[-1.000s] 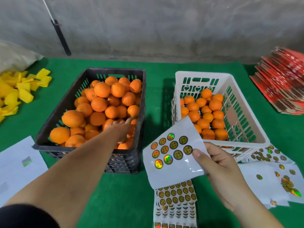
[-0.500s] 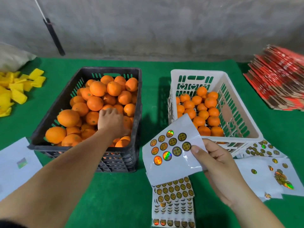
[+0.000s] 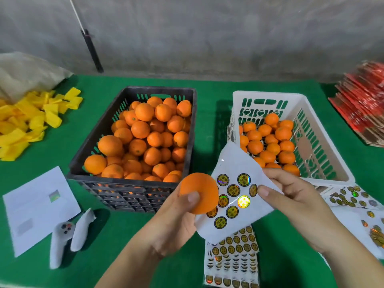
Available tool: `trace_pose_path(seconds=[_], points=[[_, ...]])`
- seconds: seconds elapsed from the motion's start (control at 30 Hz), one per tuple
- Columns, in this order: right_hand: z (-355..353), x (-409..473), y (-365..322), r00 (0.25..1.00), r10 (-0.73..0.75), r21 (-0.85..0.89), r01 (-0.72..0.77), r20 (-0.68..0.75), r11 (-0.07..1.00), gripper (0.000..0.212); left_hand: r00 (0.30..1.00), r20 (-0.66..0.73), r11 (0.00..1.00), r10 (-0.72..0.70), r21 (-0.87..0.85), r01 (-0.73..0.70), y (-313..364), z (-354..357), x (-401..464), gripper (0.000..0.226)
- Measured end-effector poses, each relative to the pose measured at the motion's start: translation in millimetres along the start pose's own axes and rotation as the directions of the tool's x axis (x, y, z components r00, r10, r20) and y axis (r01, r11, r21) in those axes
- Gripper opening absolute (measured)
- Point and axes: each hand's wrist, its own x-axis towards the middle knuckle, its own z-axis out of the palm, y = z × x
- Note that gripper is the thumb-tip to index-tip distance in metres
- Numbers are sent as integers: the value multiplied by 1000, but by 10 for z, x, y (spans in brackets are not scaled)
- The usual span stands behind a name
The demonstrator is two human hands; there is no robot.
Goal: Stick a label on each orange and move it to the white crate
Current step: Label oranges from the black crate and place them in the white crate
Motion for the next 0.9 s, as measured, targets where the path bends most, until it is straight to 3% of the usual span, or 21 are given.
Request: trace_pose_path(seconds=[0.07, 0.1, 0.13, 0.2, 0.23, 0.3, 0.37, 0.4, 0.43, 0.53, 0.6, 0.77, 0.9], points=[[41, -39, -8, 980, -107, -385, 35, -167, 922, 48, 998, -21, 998, 59, 2, -59, -56, 28, -18, 112], [86, -68, -39, 938, -265, -633, 68, -223, 771, 51, 994, -50, 993, 102, 64, -98, -74, 20, -30, 102], [138, -103, -72, 879, -447, -807, 137, -169, 575, 50, 986, -81, 976, 144, 176, -128, -91, 6, -48, 90], [259, -178, -136, 780, -623, -902, 306, 53, 306, 51, 974, -74, 896, 215, 411, -167, -82, 34, -110, 84], [321, -210, -173, 750, -654, -905, 343, 104, 250, 55, 970, -54, 855, 236, 486, -181, -80, 65, -133, 86], [381, -269, -253, 646, -763, -925, 309, 34, 220, 60, 965, -32, 812, 261, 548, -201, -83, 119, -160, 88], [379, -356, -381, 494, -863, -913, 296, -106, 282, 50, 954, -32, 777, 299, 589, -224, -89, 164, -165, 84], [377, -407, -443, 461, -877, -906, 301, -133, 296, 44, 949, -30, 762, 313, 604, -233, -94, 181, -166, 81], [374, -444, -495, 479, -874, -908, 322, -87, 267, 38, 948, -19, 756, 318, 609, -241, -95, 200, -169, 79], [403, -416, -522, 711, -674, -901, 403, 199, 159, 32, 950, 52, 755, 308, 594, -277, -94, 238, -212, 77], [426, -336, -492, 812, -545, -911, 363, 208, 193, 30, 941, 118, 750, 316, 576, -324, -78, 274, -249, 75], [324, -301, -511, 834, -512, -875, 392, 207, 285, 28, 921, 158, 686, 356, 625, -372, -2, 386, -234, 81], [287, -284, -471, 815, -552, -858, 403, 177, 320, 11, 929, 163, 690, 333, 629, -357, 6, 374, -279, 81]])
